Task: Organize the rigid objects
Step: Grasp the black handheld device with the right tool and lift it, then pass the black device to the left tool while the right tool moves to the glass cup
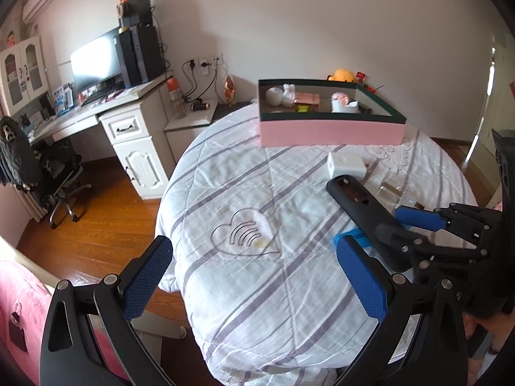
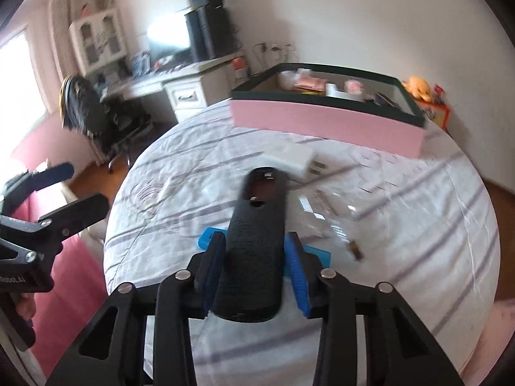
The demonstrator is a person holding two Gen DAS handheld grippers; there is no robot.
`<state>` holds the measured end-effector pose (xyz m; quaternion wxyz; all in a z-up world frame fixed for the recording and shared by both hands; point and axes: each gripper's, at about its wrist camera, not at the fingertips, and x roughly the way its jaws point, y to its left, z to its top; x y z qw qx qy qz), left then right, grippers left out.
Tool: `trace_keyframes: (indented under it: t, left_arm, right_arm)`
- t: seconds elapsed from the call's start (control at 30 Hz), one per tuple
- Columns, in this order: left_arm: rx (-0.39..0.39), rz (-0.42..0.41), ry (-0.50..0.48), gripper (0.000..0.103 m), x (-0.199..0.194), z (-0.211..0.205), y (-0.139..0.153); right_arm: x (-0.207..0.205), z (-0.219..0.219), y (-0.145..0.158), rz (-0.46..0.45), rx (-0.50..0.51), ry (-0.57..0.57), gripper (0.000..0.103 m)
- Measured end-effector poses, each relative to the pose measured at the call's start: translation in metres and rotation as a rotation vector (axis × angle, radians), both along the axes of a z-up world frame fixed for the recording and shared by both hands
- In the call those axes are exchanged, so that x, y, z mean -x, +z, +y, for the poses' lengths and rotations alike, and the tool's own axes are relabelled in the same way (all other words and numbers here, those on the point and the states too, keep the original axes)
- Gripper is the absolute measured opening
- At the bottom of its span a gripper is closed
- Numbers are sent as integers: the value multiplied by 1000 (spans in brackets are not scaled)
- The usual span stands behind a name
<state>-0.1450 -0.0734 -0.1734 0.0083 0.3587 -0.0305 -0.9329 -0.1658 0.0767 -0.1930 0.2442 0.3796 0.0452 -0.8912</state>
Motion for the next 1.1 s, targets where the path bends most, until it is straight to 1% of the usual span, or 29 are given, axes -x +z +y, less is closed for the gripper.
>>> trace_keyframes:
  t: [0.1,0.2,0.3,0.37,0.47,0.6,0.67,0.77,0.83,0.93,1.0,1.1]
  left_arm:
    - [-2,-10,19,103,0,-7,-4]
    - [-12,-13,45,103,0,-17,-7]
    - [-40,-19,50,103,1,-24,-9]
    - [-50,-23,41,103,2,-24,-11]
    - [-66,-25,14,103,6,-18,-14]
    - [-94,-37,-24,103,14,-4,-17]
    - [-111,-48,-44,103,18,3,-18]
    - [-113,-63,-70,103,25,15,-20]
    - [-107,-73,-81,103,29,21,-22]
    - [-112,-91,-99,103,35,30,-25]
    - [-113,-103,-108,103,41,37,-27]
    - [-102,-120,-107,103,52,46,-31]
  right_arm:
    - [1,-22,0,0,-18,48,37]
    - [9,-39,0,-5,-22,68,37]
    - [17,-42,4,-14,5,67,38]
    - [18,-32,8,19,-9,28,38]
    - [21,-9,13,41,-20,-42,37]
    - [31,21,11,59,-123,-140,38]
    - [39,29,4,25,-141,-141,38]
    - [47,32,-1,16,-159,-125,52]
    - [51,30,-3,8,-163,-111,56]
    - [57,28,-8,2,-195,-99,57]
    - [62,30,-13,-14,-187,-98,57]
    - [64,37,-18,-9,-174,-105,57]
